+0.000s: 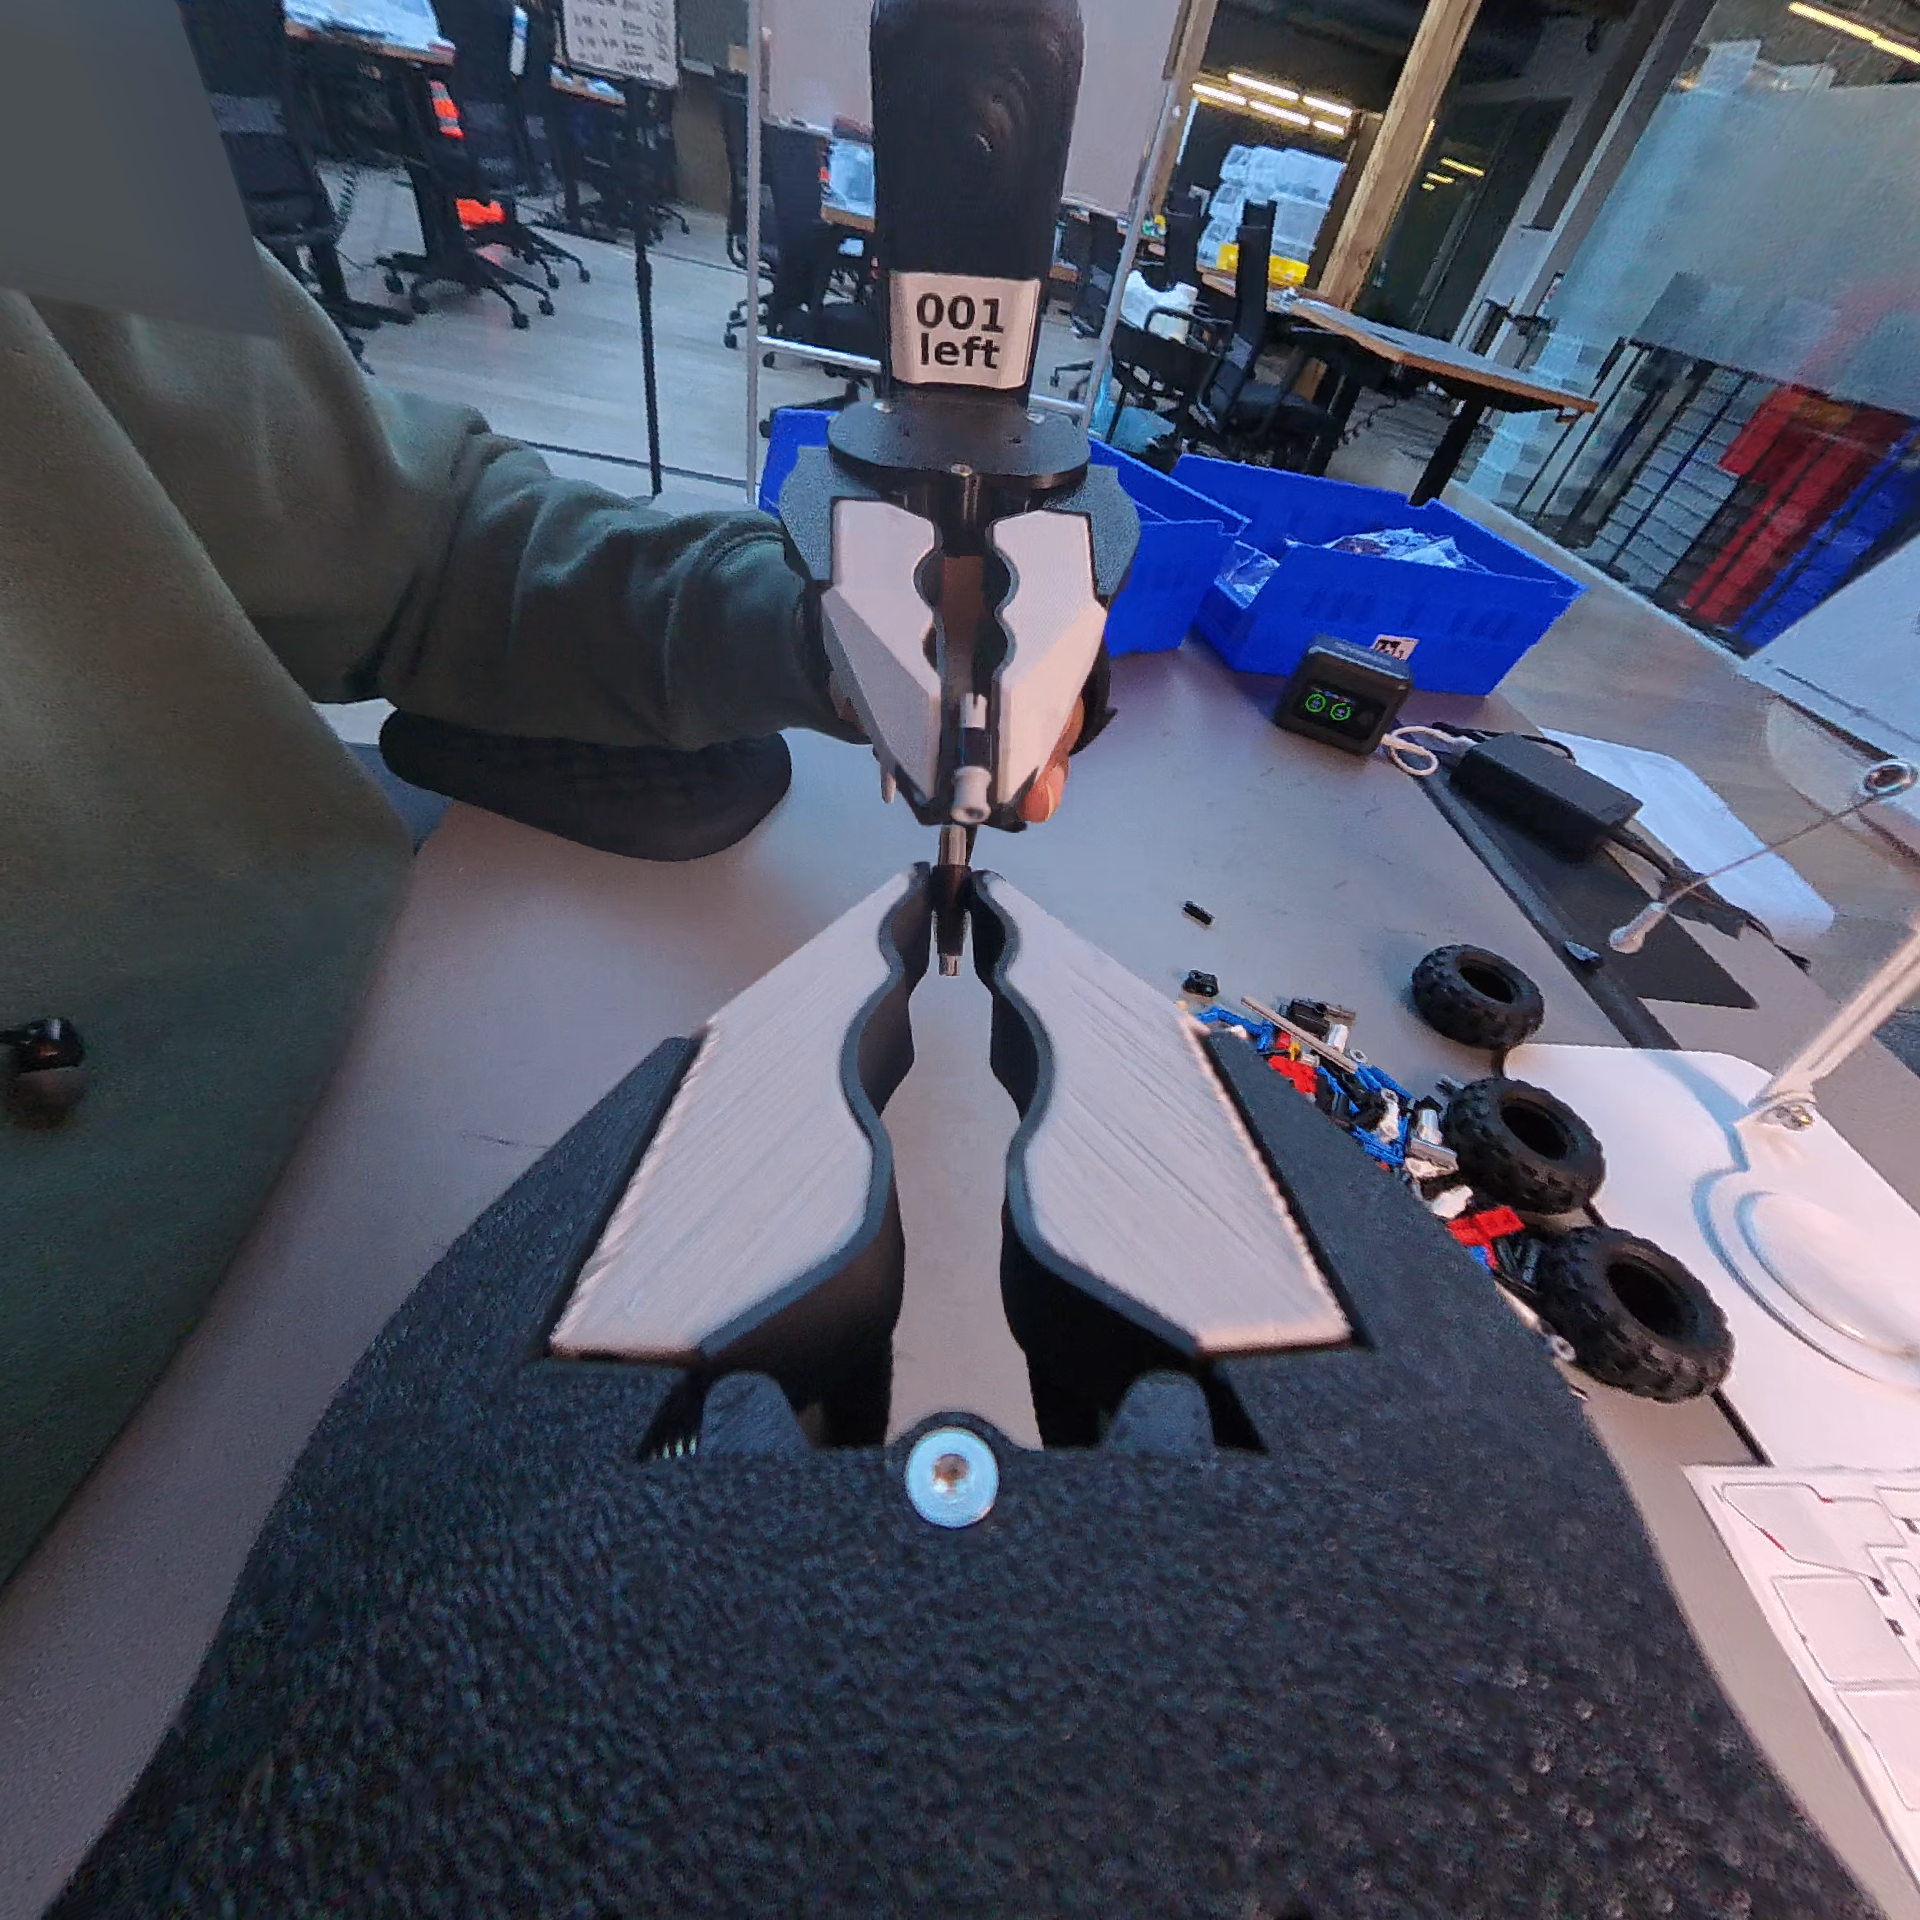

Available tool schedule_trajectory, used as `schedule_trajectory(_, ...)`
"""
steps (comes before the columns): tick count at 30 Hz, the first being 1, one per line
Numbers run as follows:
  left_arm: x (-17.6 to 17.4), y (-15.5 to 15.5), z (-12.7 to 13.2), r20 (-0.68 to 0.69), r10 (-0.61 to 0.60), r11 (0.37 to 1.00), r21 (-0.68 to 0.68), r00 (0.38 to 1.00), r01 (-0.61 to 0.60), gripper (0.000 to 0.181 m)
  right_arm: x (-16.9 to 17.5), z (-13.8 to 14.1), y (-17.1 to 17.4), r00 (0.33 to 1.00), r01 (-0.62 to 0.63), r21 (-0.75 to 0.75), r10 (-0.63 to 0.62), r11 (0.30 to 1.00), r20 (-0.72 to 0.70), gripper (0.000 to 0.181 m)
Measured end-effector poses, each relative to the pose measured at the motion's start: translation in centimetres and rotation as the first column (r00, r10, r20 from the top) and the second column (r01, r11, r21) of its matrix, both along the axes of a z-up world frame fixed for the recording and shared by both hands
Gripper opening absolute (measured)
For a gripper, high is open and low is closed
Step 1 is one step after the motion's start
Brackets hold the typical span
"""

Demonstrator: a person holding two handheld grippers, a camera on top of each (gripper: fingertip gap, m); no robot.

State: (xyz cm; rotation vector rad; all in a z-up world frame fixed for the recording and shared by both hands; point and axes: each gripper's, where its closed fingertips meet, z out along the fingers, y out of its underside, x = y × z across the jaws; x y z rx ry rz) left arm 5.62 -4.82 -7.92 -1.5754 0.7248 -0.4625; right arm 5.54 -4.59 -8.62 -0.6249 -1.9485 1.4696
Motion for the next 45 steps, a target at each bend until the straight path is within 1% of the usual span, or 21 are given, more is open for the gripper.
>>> schedule_trajectory(5, 0.0, 0.0, 0.1, 0.088, -0.022, 1.000, -0.001, 0.996, 0.022, 0.006, -0.1, 0.2, -0.2, 0.999, 0.013, -0.028, -0.014, 1.000, -0.036, 0.008)
schedule_trajectory(7, 0.1, -0.1, 0.6, 0.125, -0.033, 0.999, 0.012, 0.992, 0.032, 0.006, -0.1, 0.0, -0.3, 0.999, 0.008, -0.025, -0.009, 1.000, -0.039, 0.025)
schedule_trajectory(8, 0.1, -0.1, 0.8, 0.139, -0.033, 0.999, 0.020, 0.990, 0.031, 0.006, -0.1, -0.1, -0.4, 0.999, 0.001, -0.031, -0.002, 1.000, -0.032, 0.027)
schedule_trajectory(11, 0.2, -0.1, 1.3, 0.175, -0.034, 0.999, 0.037, 0.984, 0.028, 0.006, -0.5, -0.5, -0.9, 1.000, 0.000, -0.062, -0.002, 0.998, -0.027, 0.023)
schedule_trajectory(13, 0.2, -0.1, 1.7, 0.204, -0.039, 0.998, 0.049, 0.978, 0.030, 0.006, -0.9, -0.8, -1.0, 0.999, 0.020, -0.047, -0.022, 0.999, -0.032, 0.008)
schedule_trajectory(14, 0.1, -0.1, 1.8, 0.209, -0.035, 0.998, 0.050, 0.977, 0.025, 0.006, -0.9, -0.7, -0.9, 0.999, 0.026, -0.051, -0.028, 0.998, -0.041, 0.008)
schedule_trajectory(17, -0.2, -0.1, 1.5, 0.189, -0.018, 0.999, 0.049, 0.982, 0.009, 0.008, -0.9, -0.6, -0.4, 0.999, 0.028, -0.061, -0.029, 0.998, -0.017, 0.007)
schedule_trajectory(19, -0.4, 0.1, 0.2, 0.136, -0.006, 1.000, -0.010, 0.991, 0.008, 0.025, -0.8, -0.5, -0.1, 1.000, 0.023, -0.076, -0.023, 0.997, -0.001, 0.007)
schedule_trajectory(20, -0.5, 0.1, -0.8, 0.099, -0.002, 0.999, -0.049, 0.995, 0.007, 0.027, -0.7, -0.5, 0.1, 1.000, 0.021, -0.076, -0.021, 0.997, 0.008, 0.007)
schedule_trajectory(21, -0.5, 0.2, -1.7, 0.060, 0.002, 0.997, -0.078, 0.998, 0.003, 0.024, -0.6, -0.5, 0.1, 1.000, 0.016, -0.074, -0.015, 0.997, 0.014, 0.007)
schedule_trajectory(23, -0.3, 0.3, -2.7, 0.003, 0.007, 0.996, -0.087, 1.000, -0.007, 0.006, -0.6, -0.8, 0.2, 0.999, 0.013, -0.061, -0.011, 0.998, 0.030, 0.007)
schedule_trajectory(27, -0.2, 0.4, -2.3, 0.011, 0.010, 0.997, -0.081, 1.000, -0.010, 0.006, -0.4, -0.9, 0.4, 1.000, 0.020, -0.047, -0.019, 0.999, 0.023, 0.007)
schedule_trajectory(29, -0.1, 0.4, -2.1, 0.026, 0.007, 0.998, -0.069, 1.000, -0.005, 0.006, -0.4, -1.6, 0.2, 1.000, 0.015, -0.007, -0.014, 1.000, 0.026, 0.019)
schedule_trajectory(32, 0.3, 0.2, -2.0, 0.027, -0.014, 0.998, -0.065, 1.000, 0.016, 0.006, -0.6, -1.8, -0.3, 1.000, 0.014, -0.005, -0.014, 1.000, 0.009, 0.007)
schedule_trajectory(35, 0.5, 0.0, -1.9, 0.029, -0.027, 0.997, -0.065, 0.999, 0.029, 0.006, -0.4, -1.5, -0.4, 1.000, -0.002, -0.009, 0.002, 1.000, -0.004, 0.007)
schedule_trajectory(39, 0.4, 0.0, -1.9, -0.031, -0.008, 0.999, -0.054, 0.999, 0.007, 0.005, -0.3, -1.6, -0.3, 1.000, -0.016, 0.022, 0.016, 1.000, -0.002, 0.006)
schedule_trajectory(41, -0.6, -0.2, -1.2, -0.032, 0.014, 0.999, -0.030, 0.999, -0.015, 0.006, -0.3, -2.3, 0.5, 0.999, -0.015, 0.049, 0.013, 0.999, 0.037, 0.006)
schedule_trajectory(42, -2.5, -0.9, 0.9, 0.052, 0.049, 0.999, 0.021, 0.997, -0.050, 0.006, -0.2, -2.9, 2.1, 0.998, 0.027, 0.076, -0.031, 0.997, 0.046, 0.006)
schedule_trajectory(43, -4.6, -1.8, 2.8, 0.106, 0.081, 0.994, 0.062, 0.991, -0.088, 0.005, 0.1, -2.4, 3.2, 0.998, 0.046, 0.014, -0.047, 0.999, 0.051, 0.006)
schedule_trajectory(44, -5.7, -2.4, 2.9, 0.085, 0.102, 0.993, 0.058, 0.991, -0.107, 0.005, 0.3, -1.7, 3.5, 0.997, 0.051, -0.037, -0.049, 0.998, 0.051, 0.006)
schedule_trajectory(45, -5.7, -2.4, 1.7, 0.039, 0.113, 0.993, 0.017, 0.993, -0.114, 0.006, 0.2, -1.4, 3.2, 0.998, 0.053, -0.019, -0.052, 0.998, 0.033, 0.006)
